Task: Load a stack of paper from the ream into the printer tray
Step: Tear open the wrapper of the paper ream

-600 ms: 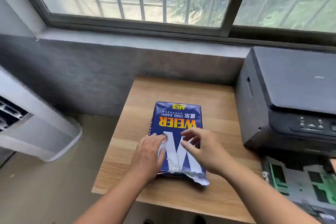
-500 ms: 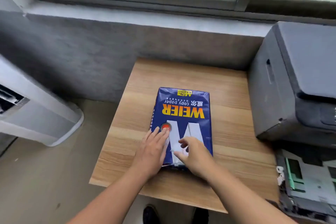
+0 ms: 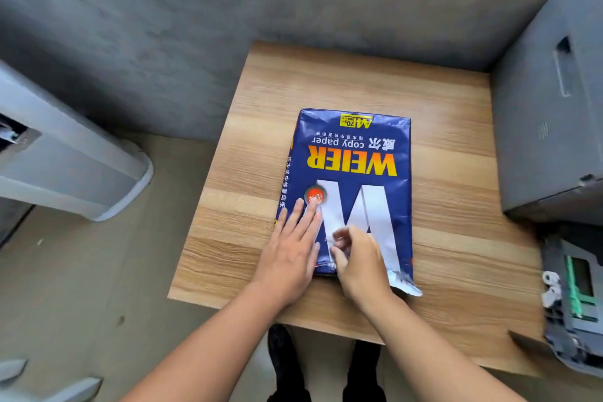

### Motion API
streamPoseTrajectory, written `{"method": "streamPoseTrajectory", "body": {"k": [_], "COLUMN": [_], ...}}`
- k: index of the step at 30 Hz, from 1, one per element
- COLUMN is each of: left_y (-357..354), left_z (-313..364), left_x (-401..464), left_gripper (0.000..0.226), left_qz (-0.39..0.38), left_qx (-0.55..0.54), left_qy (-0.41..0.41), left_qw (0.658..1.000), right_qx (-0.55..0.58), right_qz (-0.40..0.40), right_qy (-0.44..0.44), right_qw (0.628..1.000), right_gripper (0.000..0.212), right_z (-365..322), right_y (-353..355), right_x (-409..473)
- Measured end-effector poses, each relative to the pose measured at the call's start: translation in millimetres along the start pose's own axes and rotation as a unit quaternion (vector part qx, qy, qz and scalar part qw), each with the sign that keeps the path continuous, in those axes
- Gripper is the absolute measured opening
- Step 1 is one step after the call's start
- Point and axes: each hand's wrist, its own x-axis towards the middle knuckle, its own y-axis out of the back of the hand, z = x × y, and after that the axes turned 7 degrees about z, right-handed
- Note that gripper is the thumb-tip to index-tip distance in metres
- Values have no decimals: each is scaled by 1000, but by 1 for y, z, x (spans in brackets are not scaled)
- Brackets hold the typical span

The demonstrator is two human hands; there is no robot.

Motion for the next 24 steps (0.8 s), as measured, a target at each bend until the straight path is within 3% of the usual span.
{"method": "streamPoseTrajectory", "body": {"k": [7, 10, 14, 17, 21, 24], "left_y": [0, -4, 0, 6, 4, -1], "left_z": [5, 8, 9, 4, -10, -12], "left_x": [7, 3, 9, 28, 52, 57], "left_gripper": [64, 63, 59, 58, 56, 58], "left_qz": [-43, -32, 10, 26, 0, -13], "left_qx": [5, 20, 25, 41, 70, 41], "left_qy": [0, -14, -6, -36, -100, -81], "left_qw": [999, 999, 1000, 998, 993, 996], "right_qx": [-6, 44, 13, 1, -36, -54], "right_qz": [-8, -16, 41, -1, -70, -116], "right_qy": [82, 37, -12, -11, 90, 145], "right_qw": [997, 998, 999, 1000, 993, 981], "right_gripper": [16, 13, 37, 39, 27, 14], "right_z": [11, 16, 13, 13, 18, 15], "right_y": [27, 30, 19, 23, 38, 48], "right_x": [-57, -76, -41, -14, 23, 44]}}
